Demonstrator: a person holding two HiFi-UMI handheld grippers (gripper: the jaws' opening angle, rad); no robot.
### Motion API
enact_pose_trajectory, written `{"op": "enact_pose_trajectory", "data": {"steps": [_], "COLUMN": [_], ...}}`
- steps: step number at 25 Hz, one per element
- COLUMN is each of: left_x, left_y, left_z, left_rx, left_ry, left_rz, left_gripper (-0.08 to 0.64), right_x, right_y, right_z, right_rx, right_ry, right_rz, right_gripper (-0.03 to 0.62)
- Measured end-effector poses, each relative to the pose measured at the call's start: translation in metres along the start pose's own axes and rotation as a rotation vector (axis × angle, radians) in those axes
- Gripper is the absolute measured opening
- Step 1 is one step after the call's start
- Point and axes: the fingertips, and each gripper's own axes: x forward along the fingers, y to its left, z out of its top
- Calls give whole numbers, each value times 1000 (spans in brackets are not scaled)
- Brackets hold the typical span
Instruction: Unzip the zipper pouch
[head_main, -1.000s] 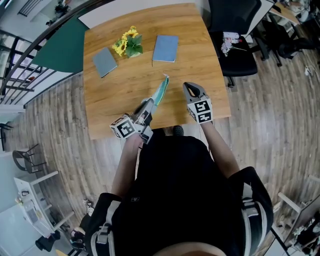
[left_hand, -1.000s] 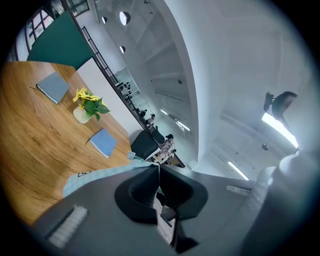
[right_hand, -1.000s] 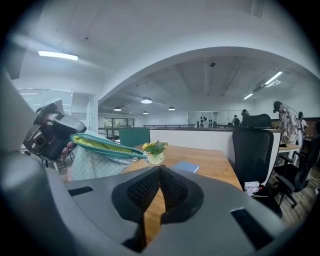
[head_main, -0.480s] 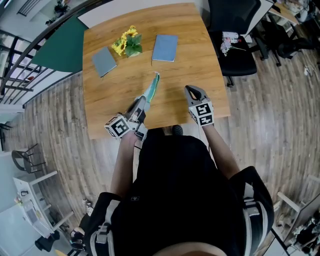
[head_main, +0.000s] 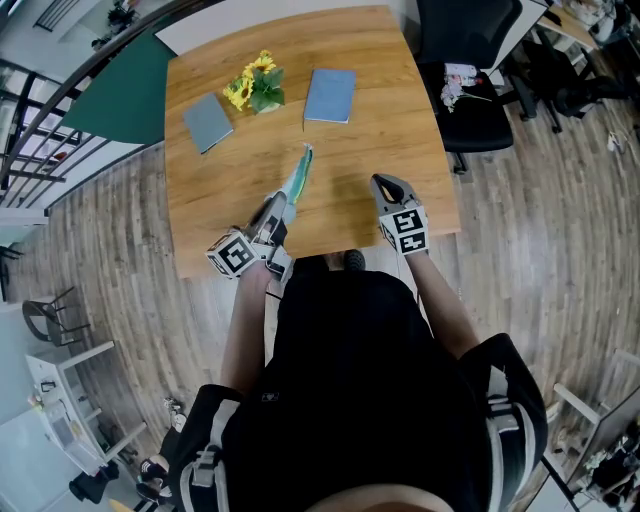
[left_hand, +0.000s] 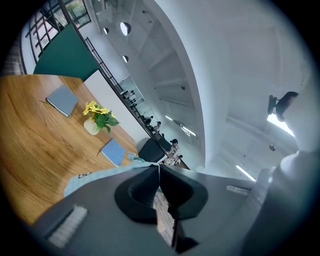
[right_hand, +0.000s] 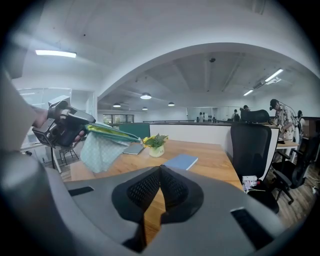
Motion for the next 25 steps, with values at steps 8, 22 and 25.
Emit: {"op": "enact_pose_trajectory", "data": {"steps": [8,22,25], "left_x": [-2,-3,-4], "left_y": [1,2,2], "left_z": [2,3,3], "left_rx": [-9,-9,-14], "left_ry": [-15,-26,-30], "left_rz": [-8,6,5], "left_gripper": [3,3,3], "right_x": [0,1,2], "right_y": [1,1,3], "right_z": [-2,-4,-4], "right_rx": [3,10,11], "right_ry": [4,1,-1], "right_rz": [-1,10,13], "right_gripper": [3,3,3]}}
